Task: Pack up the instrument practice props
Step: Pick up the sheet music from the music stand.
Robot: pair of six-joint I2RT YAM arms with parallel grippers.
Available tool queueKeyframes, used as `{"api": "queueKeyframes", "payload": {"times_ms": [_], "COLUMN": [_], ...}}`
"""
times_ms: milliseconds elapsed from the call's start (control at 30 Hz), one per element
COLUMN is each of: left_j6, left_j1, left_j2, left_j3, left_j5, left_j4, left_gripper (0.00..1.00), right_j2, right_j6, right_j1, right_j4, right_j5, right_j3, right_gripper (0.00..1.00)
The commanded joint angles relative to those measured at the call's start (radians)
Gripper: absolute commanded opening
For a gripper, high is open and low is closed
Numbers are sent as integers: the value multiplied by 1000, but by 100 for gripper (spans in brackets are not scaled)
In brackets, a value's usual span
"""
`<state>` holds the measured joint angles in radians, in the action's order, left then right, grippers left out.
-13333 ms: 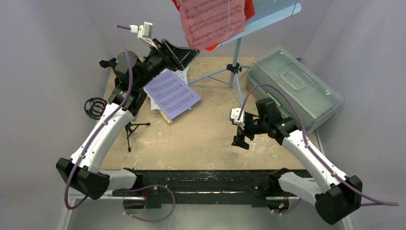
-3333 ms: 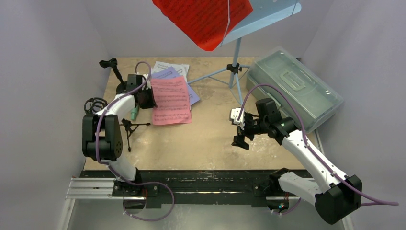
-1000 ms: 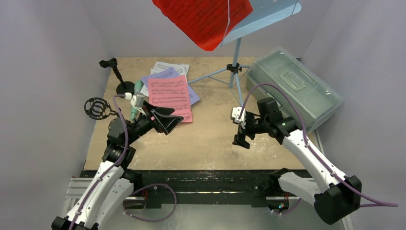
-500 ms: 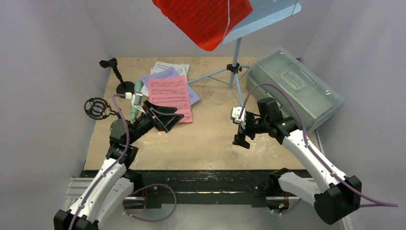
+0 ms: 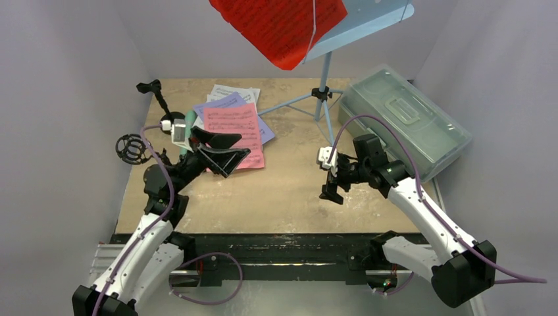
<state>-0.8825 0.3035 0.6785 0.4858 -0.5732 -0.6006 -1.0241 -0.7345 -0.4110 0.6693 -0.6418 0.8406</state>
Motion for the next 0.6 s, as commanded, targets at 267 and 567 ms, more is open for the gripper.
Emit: {"api": "queueKeyframes", "payload": {"times_ms": [267, 567], "left_j6": [30, 206], "left_j1": [6, 6], "left_j2": [227, 449], "left_j3": [344, 642], "left_j5": [106, 162], "left_j4": [-385, -350], "left_gripper": [94, 91], "right_j2": [-3, 11], "right_j6": [0, -2], "right_j1": [5, 5], "right_j4": [-5, -7], "right_j5": [-13, -10], "right_j3": [1, -1], "right_gripper": [99, 99]}}
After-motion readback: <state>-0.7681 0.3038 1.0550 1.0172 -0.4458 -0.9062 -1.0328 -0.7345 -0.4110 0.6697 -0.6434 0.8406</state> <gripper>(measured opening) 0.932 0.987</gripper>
